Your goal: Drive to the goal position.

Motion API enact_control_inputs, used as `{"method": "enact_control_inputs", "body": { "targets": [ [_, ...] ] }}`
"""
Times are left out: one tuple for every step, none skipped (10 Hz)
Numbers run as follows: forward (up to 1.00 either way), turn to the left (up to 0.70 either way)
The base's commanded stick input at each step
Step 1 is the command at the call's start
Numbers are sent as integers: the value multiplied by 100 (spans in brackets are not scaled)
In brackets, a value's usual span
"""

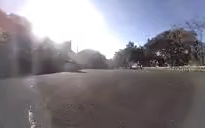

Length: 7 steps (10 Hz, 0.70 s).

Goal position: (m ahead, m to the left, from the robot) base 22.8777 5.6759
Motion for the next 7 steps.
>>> {"method": "enact_control_inputs", "body": {
  "targets": [
    [70,0],
    [70,0],
    [70,0],
    [70,0],
    [70,0],
    [70,11],
    [70,26]
  ]
}}
